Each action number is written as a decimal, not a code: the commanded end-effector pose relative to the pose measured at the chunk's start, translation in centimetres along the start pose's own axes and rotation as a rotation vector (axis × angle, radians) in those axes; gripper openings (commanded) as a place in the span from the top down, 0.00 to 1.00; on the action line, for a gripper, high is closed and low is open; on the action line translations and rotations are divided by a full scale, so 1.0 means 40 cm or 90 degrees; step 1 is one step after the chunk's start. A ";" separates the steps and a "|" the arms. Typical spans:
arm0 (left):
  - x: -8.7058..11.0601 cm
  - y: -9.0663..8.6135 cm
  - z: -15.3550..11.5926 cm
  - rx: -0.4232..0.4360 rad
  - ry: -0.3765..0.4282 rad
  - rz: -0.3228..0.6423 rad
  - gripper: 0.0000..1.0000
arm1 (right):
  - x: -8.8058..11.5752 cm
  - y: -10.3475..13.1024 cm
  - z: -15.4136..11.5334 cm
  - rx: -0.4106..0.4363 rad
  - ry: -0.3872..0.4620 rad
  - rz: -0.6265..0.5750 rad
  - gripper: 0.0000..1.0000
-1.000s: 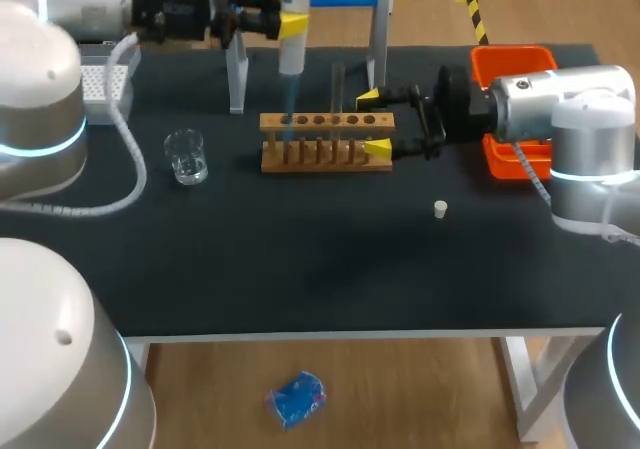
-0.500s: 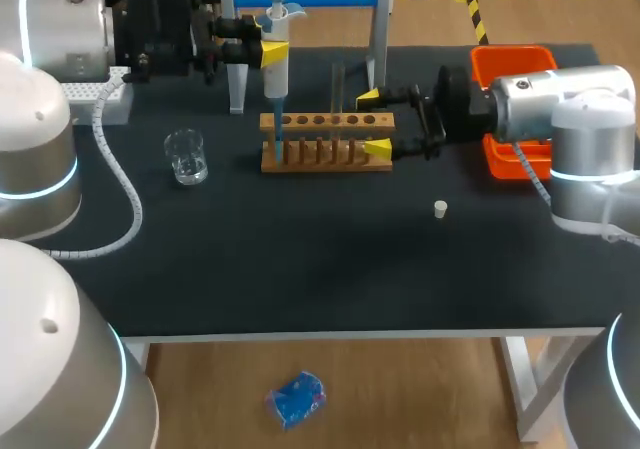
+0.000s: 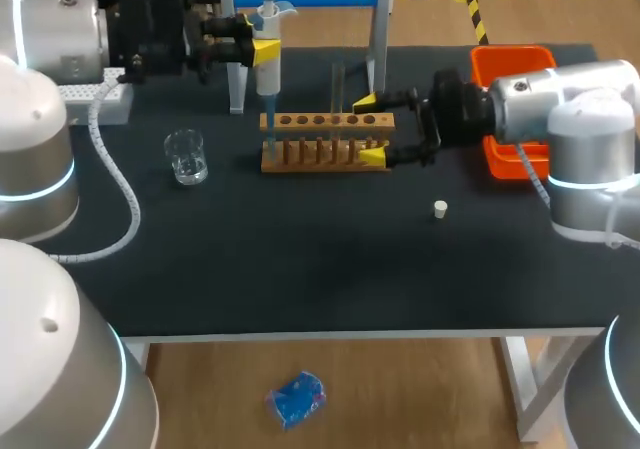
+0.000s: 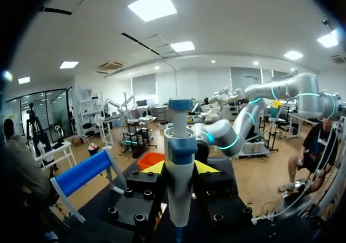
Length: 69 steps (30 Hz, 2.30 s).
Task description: Invert the test tube, pick up the pipette, mount the tip to pipette, aspirate from beaker and dispense into the tube, eject the tip, return the pipette, and cap with the stopper.
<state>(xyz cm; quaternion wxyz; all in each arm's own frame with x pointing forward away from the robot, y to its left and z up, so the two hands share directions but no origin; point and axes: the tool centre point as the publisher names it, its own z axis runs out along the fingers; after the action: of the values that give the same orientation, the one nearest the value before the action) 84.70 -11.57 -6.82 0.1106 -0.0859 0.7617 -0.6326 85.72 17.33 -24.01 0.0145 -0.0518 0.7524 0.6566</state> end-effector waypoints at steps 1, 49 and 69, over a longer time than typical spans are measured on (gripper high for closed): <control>0.008 0.038 -0.065 0.015 -0.013 0.001 1.00 | 0.015 0.010 0.023 0.012 -0.010 -0.004 0.00; -0.100 0.104 -0.220 0.025 -0.103 0.048 1.00 | -0.029 0.014 0.240 0.012 0.027 -0.020 0.00; -0.238 0.162 -0.259 0.011 -0.100 0.092 1.00 | -0.043 -0.087 0.378 0.054 -0.047 0.026 0.00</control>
<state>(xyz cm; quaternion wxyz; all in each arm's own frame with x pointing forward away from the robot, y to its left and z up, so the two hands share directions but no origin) 90.22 1.88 -10.48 0.2200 -0.0844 0.7500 -0.6181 87.11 30.64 -28.13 0.0246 -0.0171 0.7817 0.6229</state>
